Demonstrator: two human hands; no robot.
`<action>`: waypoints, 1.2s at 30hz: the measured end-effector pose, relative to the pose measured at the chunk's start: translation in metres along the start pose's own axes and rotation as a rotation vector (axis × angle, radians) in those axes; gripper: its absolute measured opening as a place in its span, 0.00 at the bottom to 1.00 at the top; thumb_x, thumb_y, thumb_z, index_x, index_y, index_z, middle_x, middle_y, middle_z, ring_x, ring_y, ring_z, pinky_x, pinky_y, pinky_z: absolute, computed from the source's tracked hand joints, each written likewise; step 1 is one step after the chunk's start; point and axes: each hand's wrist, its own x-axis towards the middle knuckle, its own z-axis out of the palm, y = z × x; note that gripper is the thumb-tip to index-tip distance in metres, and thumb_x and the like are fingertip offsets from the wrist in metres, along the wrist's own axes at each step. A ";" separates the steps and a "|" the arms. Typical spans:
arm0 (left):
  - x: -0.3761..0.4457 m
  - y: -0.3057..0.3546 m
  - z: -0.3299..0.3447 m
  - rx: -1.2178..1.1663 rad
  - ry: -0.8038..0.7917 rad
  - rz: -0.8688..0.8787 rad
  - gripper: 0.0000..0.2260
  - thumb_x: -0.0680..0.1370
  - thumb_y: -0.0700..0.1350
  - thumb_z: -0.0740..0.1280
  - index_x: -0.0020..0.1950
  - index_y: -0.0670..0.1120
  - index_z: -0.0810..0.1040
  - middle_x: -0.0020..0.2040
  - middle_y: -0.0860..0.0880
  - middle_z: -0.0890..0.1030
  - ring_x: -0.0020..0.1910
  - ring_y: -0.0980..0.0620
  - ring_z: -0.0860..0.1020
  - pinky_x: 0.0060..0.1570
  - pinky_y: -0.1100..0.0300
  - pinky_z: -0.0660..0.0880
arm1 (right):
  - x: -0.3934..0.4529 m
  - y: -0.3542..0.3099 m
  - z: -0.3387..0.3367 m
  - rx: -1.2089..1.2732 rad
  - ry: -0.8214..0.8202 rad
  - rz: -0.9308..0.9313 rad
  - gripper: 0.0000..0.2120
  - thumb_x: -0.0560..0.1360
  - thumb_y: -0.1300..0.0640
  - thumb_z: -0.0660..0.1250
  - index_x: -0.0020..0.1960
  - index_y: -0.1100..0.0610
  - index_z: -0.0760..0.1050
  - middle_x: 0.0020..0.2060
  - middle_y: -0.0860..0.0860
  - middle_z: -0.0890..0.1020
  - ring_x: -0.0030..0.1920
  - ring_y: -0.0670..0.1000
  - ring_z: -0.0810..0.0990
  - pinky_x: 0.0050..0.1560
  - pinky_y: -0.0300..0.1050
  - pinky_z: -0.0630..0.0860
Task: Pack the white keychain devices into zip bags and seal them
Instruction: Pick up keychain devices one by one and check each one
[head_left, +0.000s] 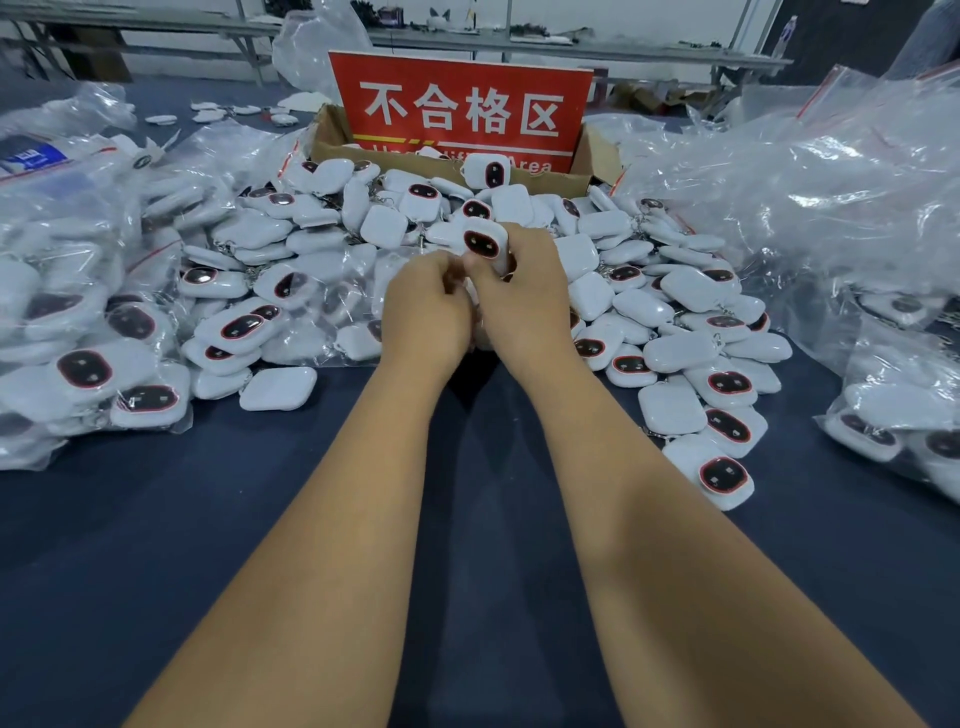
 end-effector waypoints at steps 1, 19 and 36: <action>0.001 0.000 -0.001 -0.036 0.032 -0.024 0.12 0.77 0.34 0.57 0.46 0.45 0.80 0.39 0.46 0.81 0.37 0.48 0.79 0.37 0.58 0.77 | 0.000 0.000 0.000 0.008 -0.007 0.005 0.05 0.79 0.62 0.66 0.51 0.53 0.72 0.49 0.50 0.72 0.50 0.48 0.71 0.53 0.39 0.67; 0.000 0.008 -0.003 -0.449 0.035 -0.194 0.09 0.78 0.44 0.62 0.38 0.51 0.76 0.37 0.46 0.79 0.36 0.46 0.76 0.37 0.49 0.75 | 0.000 0.001 -0.005 0.280 -0.150 0.138 0.20 0.79 0.69 0.60 0.58 0.45 0.75 0.46 0.54 0.84 0.37 0.45 0.81 0.35 0.36 0.76; -0.002 0.007 -0.002 -0.461 0.002 -0.170 0.07 0.78 0.43 0.63 0.47 0.49 0.80 0.38 0.47 0.80 0.33 0.51 0.77 0.29 0.58 0.73 | 0.000 0.002 -0.005 0.298 -0.159 0.149 0.20 0.78 0.69 0.61 0.53 0.43 0.76 0.48 0.52 0.85 0.46 0.51 0.83 0.47 0.48 0.82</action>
